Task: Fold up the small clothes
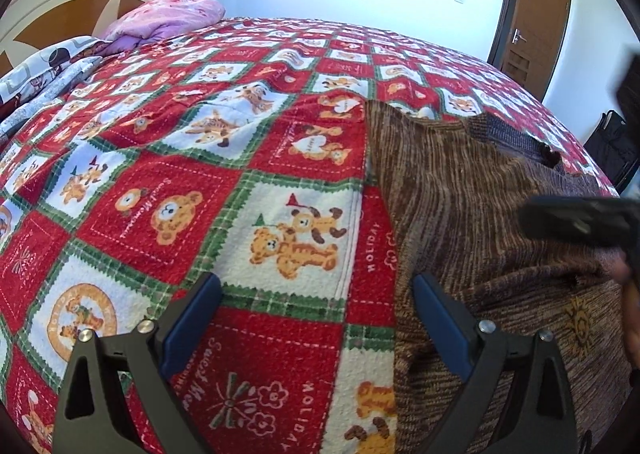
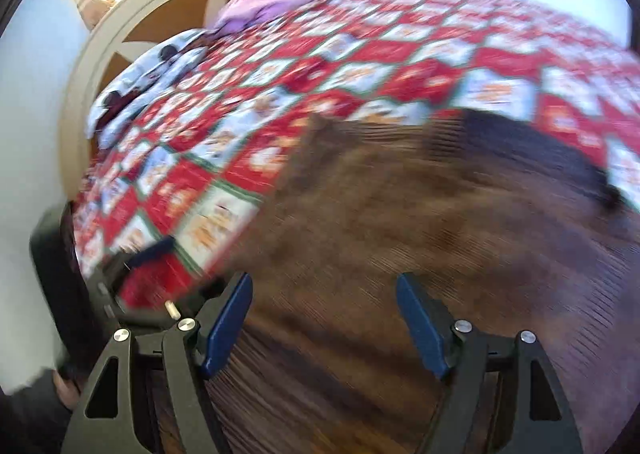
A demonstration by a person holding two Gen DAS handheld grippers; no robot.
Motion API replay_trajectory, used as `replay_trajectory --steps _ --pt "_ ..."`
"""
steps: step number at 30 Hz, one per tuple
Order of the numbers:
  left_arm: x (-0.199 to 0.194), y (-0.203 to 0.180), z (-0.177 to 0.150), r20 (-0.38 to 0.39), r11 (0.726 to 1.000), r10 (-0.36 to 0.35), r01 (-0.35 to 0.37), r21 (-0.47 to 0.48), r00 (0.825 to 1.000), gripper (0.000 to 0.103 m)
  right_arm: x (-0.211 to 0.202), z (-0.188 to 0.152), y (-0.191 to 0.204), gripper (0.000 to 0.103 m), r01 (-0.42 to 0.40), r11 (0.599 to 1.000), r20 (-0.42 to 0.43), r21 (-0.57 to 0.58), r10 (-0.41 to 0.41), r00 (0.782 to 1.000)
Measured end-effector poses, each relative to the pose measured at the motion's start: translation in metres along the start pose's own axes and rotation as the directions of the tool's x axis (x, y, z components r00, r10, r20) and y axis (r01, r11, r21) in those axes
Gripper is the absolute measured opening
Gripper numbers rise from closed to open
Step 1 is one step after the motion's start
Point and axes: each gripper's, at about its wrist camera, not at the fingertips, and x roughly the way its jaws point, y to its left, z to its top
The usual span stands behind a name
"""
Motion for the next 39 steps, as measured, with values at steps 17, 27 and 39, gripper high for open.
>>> replay_trajectory --steps 17,27,39 --pt "-0.002 -0.005 -0.001 0.008 0.999 0.047 -0.047 0.021 0.999 0.103 -0.025 -0.05 -0.04 0.075 0.15 0.989 0.048 0.001 -0.15 0.988" --pt "-0.023 -0.005 -0.011 0.038 1.0 0.016 -0.016 0.001 0.999 0.103 -0.059 -0.075 -0.055 0.075 0.151 0.985 0.069 0.09 -0.157 0.985" --pt "-0.055 -0.017 -0.023 0.083 0.999 -0.001 -0.002 0.038 0.997 0.103 -0.099 -0.11 -0.044 0.075 0.149 0.984 0.123 0.096 -0.161 0.979"
